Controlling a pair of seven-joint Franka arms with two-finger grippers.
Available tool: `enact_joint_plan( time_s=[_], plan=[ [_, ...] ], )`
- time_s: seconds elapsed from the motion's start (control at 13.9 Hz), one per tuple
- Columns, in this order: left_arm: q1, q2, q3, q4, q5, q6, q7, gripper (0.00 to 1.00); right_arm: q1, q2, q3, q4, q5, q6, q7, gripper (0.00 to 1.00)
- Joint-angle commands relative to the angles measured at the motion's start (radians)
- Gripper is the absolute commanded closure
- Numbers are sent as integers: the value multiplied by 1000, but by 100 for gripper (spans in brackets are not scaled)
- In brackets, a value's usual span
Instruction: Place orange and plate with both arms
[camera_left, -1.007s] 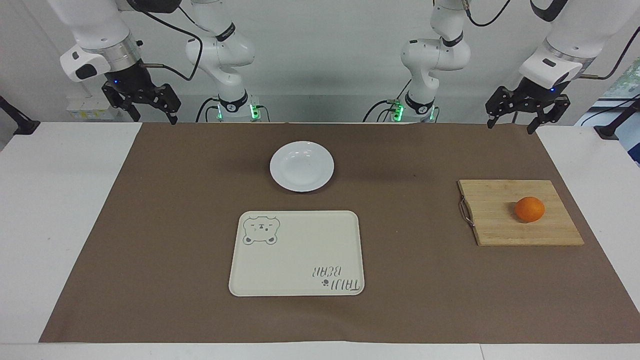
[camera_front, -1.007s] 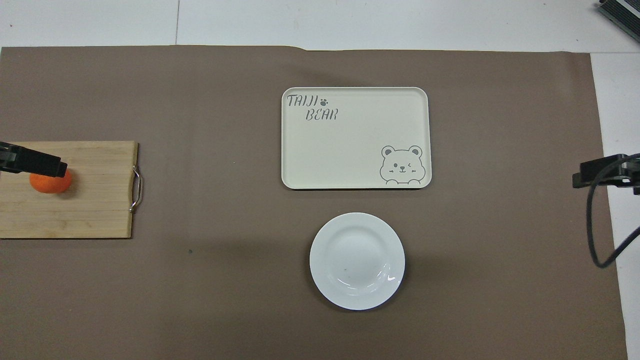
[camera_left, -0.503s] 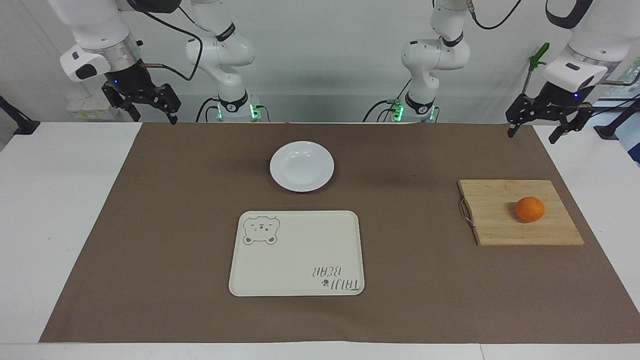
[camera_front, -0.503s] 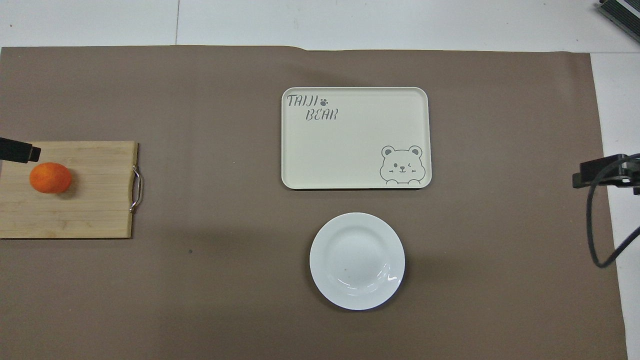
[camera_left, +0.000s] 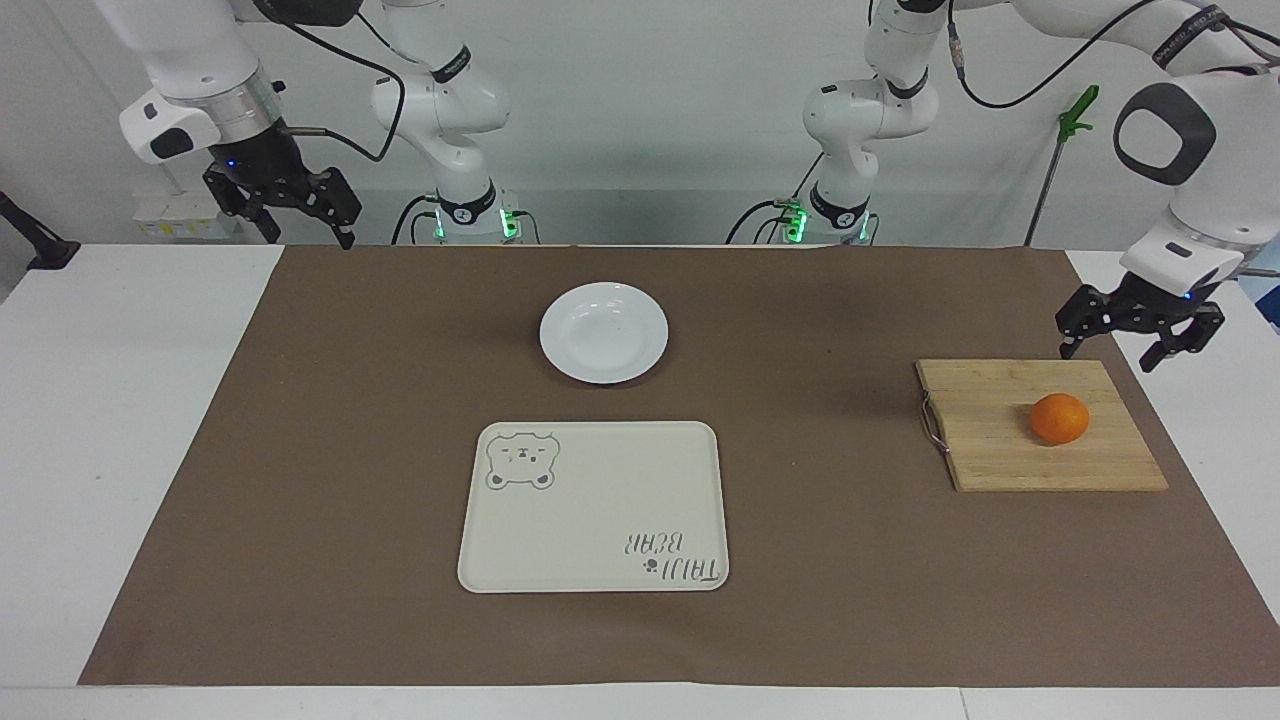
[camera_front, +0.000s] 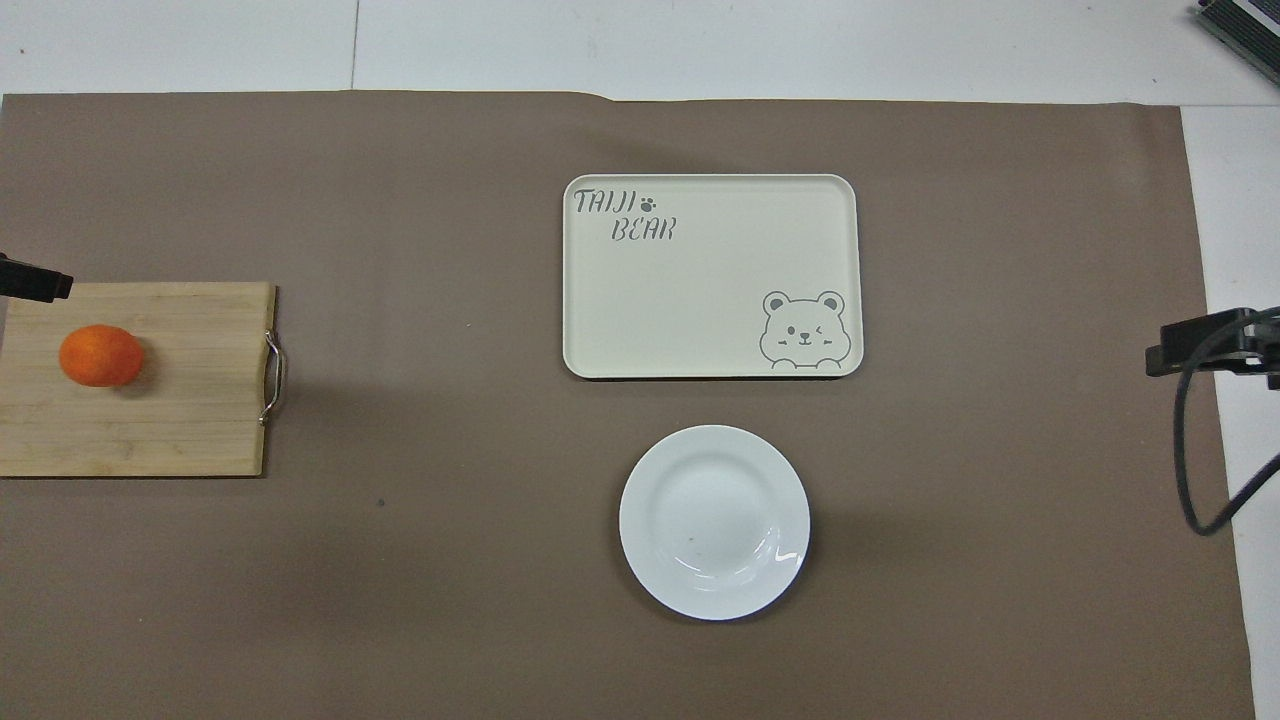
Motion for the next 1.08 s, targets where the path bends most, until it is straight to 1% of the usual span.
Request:
enact_joint_plan(
  time_s=[0.0, 0.22, 0.36, 0.58, 0.72, 0.86, 1.01],
  plan=[
    [42, 52, -9, -28, -12, 76, 59, 0, -9, -4, 0, 2, -5, 1, -24, 0],
    [80, 124, -9, -81, -55, 205, 96, 0, -8, -4, 0, 2, -5, 1, -24, 0],
    [85, 158, -9, -107, -80, 235, 97, 0, -9, -4, 0, 2, -5, 1, -24, 0],
    [99, 158, -9, -201, -86, 315, 96, 0, -9, -4, 0, 2, -5, 1, -24, 0],
    [109, 133, -9, -265, -87, 347, 91, 0, -9, -4, 0, 2, -5, 1, -24, 0],
    [114, 118, -9, -304, -87, 384, 88, 0, -9, -4, 0, 2, -5, 1, -24, 0],
    [117, 104, -9, -331, -87, 392, 87, 0, -9, -4, 0, 2, -5, 1, -24, 0]
  ],
)
